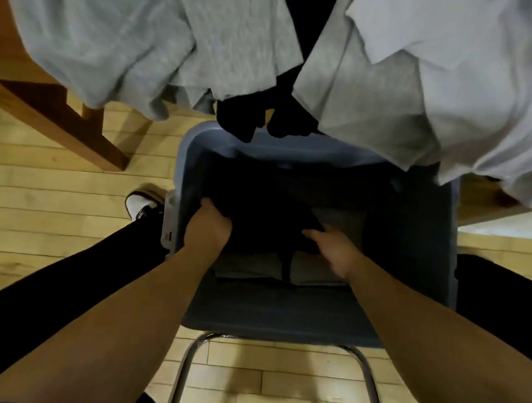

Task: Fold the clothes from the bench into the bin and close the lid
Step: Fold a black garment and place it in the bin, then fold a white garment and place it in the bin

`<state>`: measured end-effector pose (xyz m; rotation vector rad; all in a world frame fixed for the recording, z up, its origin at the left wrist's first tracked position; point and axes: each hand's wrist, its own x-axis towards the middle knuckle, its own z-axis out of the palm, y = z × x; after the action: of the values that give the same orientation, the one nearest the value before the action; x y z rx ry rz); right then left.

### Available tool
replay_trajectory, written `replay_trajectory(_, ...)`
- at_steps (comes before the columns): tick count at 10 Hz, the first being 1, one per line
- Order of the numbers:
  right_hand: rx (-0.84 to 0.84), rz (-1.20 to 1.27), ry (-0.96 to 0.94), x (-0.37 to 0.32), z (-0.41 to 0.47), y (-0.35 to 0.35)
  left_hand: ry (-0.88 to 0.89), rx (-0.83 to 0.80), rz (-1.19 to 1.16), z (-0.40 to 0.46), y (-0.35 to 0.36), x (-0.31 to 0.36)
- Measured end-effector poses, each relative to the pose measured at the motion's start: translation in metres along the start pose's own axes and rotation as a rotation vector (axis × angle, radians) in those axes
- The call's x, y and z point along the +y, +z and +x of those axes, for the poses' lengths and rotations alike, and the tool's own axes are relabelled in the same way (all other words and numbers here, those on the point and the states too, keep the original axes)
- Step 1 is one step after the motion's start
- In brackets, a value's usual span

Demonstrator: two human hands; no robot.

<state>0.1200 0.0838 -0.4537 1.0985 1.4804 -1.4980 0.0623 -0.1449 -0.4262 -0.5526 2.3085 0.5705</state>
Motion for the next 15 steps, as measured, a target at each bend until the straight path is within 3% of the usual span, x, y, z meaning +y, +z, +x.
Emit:
replay_trajectory(2,-0.065,-0.057,0.236,0.064,0.037,0.025,-0.148,-0.094,0.098,0.005,0.053,-0.031)
replay_trajectory(3,-0.033,-0.185,0.246,0.080,0.047,0.029,0.044,-0.186,0.424,0.011,0.075,-0.062)
replay_trajectory(4,-0.055,-0.383,0.221,0.078,0.047,0.032,-0.165,-0.174,0.341,0.020,0.080,-0.067)
replay_trajectory(5,-0.084,-0.596,0.197,0.073,0.047,0.035,-0.016,-0.225,0.373,0.011,0.082,-0.069)
replay_trajectory(6,-0.111,-0.744,0.203,0.064,0.042,0.040,-0.397,-0.119,-0.018,0.011,0.073,-0.049)
replay_trajectory(7,-0.046,-0.909,0.197,0.055,0.030,0.039,-0.169,-0.132,0.276,-0.003,0.060,-0.034)
replay_trajectory(9,-0.024,-0.929,0.068,0.019,-0.020,0.017,0.003,-0.349,0.220,-0.027,0.013,-0.003)
replay_trajectory(13,0.143,-1.007,-0.600,-0.065,-0.181,-0.029,0.600,0.093,-0.060,-0.142,-0.077,0.077)
replay_trajectory(14,0.321,-0.974,-0.838,-0.088,-0.218,-0.051,0.831,0.334,-0.112,-0.178,-0.084,0.111)
replay_trajectory(15,0.565,-0.831,-1.085,-0.105,-0.249,-0.079,1.115,0.560,0.037,-0.202,-0.091,0.159)
